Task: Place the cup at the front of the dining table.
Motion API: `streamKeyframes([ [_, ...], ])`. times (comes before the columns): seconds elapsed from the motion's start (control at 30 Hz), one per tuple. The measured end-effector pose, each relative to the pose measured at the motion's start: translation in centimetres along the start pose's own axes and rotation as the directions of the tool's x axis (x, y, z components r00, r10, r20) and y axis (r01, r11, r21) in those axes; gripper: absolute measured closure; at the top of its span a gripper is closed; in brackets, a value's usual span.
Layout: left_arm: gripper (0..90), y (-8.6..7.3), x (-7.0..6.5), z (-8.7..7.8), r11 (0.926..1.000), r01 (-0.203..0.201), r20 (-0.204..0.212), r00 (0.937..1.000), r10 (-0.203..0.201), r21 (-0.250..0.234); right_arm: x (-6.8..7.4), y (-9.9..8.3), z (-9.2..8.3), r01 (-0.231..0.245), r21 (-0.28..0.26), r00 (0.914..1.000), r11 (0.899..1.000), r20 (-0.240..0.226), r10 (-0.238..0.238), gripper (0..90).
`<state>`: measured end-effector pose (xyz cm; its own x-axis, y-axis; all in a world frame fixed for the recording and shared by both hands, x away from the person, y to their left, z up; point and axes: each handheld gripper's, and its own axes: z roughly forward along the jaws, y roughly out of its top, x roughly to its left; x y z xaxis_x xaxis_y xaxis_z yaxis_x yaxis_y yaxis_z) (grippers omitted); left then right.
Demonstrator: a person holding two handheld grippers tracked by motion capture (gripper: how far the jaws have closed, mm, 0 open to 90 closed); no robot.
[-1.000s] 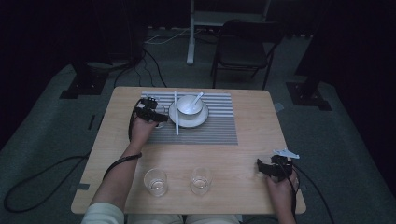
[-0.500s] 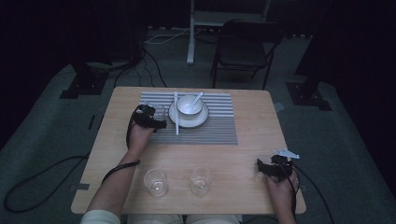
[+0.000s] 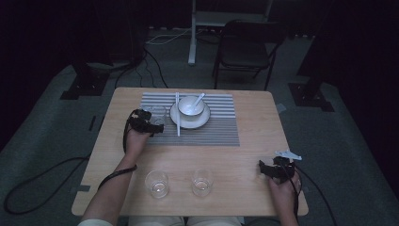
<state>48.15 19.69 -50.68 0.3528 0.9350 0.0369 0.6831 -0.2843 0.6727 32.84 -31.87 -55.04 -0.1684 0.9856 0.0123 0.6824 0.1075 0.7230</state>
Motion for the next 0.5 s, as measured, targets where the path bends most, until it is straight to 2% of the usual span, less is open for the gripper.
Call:
streamKeyframes([
  [0.4,1.6,-1.2,0.3,-0.1,0.9998,0.011,0.025,0.9996,-0.011,-0.018,0.0,0.0,0.0,0.0,0.0,1.0,1.0,0.0,0.0,13.1],
  [0.5,1.6,-1.4,0.4,-0.2,0.9999,0.007,0.015,0.9999,-0.007,-0.015,0.0,0.0,0.0,0.0,0.0,1.0,1.0,0.0,0.0,13.1],
])
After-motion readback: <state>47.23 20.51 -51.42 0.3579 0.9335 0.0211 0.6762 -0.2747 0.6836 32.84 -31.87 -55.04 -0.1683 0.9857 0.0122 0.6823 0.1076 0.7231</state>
